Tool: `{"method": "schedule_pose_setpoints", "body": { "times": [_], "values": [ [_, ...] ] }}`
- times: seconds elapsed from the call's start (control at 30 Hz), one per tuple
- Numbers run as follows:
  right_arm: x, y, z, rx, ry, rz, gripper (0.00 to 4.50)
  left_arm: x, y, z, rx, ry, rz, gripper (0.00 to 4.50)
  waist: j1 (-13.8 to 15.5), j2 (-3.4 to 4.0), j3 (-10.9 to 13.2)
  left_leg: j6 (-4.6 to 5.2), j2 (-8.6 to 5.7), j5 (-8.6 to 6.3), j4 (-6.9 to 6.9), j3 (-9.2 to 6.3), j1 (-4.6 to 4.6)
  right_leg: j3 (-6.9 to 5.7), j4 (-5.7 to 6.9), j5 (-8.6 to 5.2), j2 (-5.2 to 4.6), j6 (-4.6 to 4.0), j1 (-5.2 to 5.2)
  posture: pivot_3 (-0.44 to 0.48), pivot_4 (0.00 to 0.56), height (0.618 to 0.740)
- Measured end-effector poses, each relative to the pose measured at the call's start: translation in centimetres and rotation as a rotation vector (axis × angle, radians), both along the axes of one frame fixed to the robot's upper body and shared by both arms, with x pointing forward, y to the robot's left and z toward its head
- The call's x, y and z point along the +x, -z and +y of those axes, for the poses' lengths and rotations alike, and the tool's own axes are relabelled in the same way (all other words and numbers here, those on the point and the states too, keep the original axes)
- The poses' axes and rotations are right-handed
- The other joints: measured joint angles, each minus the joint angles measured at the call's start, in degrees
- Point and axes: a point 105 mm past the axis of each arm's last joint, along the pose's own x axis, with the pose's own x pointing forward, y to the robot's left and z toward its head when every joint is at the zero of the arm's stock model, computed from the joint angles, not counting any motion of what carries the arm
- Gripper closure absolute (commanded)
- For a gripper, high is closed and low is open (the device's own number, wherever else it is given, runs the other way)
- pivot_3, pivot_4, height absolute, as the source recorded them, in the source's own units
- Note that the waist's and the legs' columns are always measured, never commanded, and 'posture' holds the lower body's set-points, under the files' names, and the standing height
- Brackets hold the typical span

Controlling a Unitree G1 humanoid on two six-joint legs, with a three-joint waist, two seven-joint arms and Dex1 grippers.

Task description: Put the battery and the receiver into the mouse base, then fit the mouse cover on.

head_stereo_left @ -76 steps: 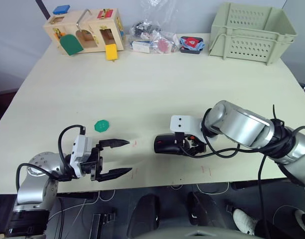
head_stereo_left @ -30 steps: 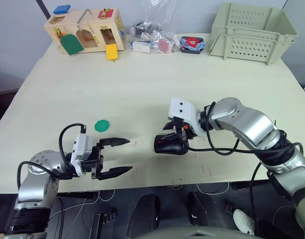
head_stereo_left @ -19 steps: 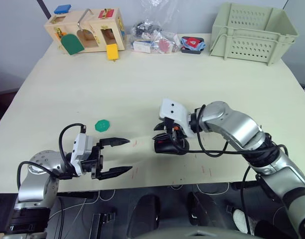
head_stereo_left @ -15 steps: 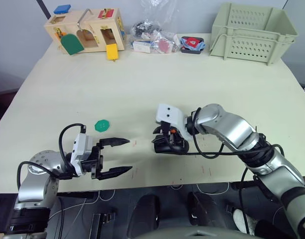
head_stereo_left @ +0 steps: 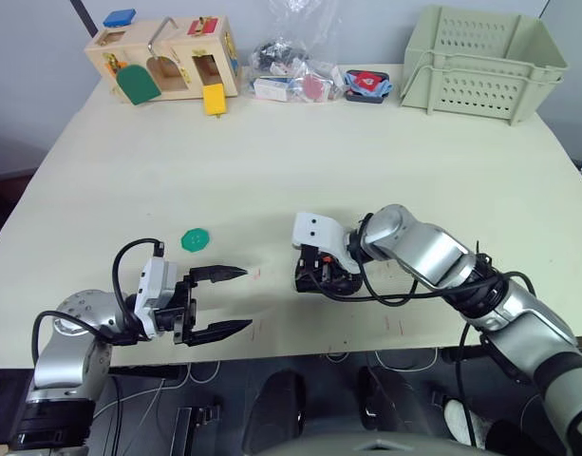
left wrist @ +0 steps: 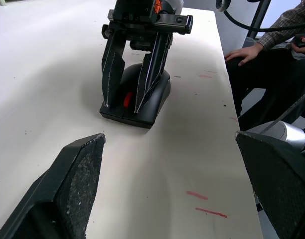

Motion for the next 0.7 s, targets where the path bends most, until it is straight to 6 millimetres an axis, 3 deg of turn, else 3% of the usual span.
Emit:
{"method": "schedule_pose_setpoints", "body": {
  "times": [0.43, 0.7],
  "values": [
    [-0.1, 0.0, 0.0, 0.077, -0.02, -0.004, 2.91, 0.0, 0.0, 0.0, 0.0, -0.001, -0.001, 0.0, 0.0, 0.0, 0.0, -0.03, -0.01, 0.02, 0.0, 0.0, 0.01, -0.08, -0.01, 0.0, 0.0, 0.0, 0.07, 0.0, 0.15, 0.74],
    [-0.7, -2.8, -1.3, 0.317, -0.037, -0.01, 2.91, 0.3, -0.3, -0.1, -0.001, 0.001, -0.014, 0.0, 0.2, -0.01, 0.0, -0.03, 0.0, 0.02, 0.0, -0.01, -0.02, -0.13, -0.02, 0.0, 0.0, 0.0, 0.09, 0.0, 0.15, 0.74]
  ]
}}
